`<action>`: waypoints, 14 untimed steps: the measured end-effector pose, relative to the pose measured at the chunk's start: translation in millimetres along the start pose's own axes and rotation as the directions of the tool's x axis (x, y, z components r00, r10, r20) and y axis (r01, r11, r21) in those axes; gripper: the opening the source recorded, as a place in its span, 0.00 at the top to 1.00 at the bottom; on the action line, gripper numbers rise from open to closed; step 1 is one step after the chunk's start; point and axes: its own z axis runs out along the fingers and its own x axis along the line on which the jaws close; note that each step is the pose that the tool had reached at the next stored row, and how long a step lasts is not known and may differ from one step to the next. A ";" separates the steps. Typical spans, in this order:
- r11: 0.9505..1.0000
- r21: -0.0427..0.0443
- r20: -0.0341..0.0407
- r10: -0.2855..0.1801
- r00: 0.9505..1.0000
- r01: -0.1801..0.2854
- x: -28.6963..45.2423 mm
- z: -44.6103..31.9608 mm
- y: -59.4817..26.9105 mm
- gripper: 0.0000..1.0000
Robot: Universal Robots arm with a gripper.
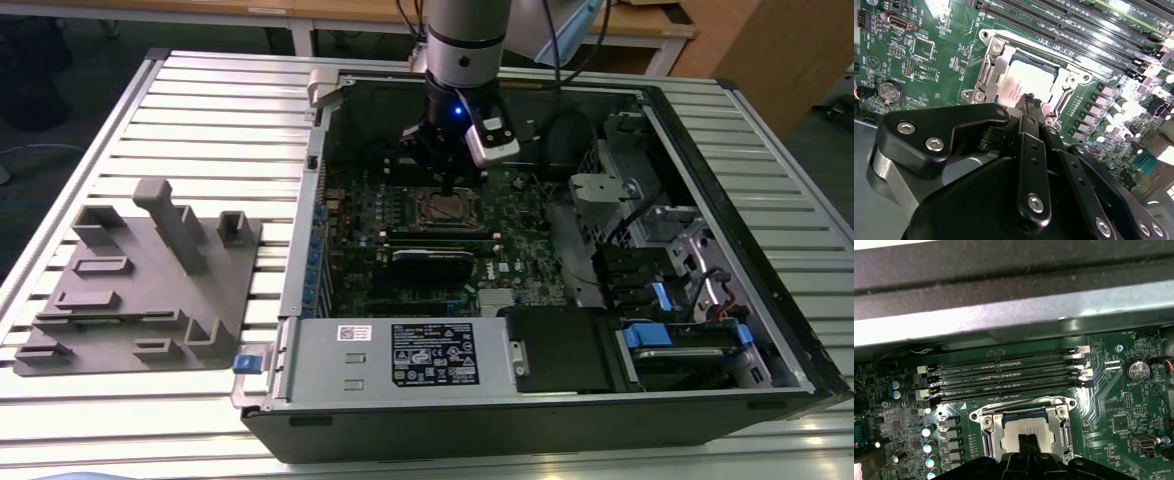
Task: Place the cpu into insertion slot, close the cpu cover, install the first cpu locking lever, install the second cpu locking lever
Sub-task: 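Install the second cpu locking lever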
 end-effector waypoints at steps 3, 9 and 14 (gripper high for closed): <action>1.000 0.000 0.000 0.000 1.000 0.000 0.0 -0.4 -0.1 0.90; 1.000 0.000 0.000 0.000 1.000 0.000 -0.1 -2.5 0.0 0.90; 1.000 0.000 0.000 0.000 1.000 0.000 -0.2 -5.9 0.0 0.90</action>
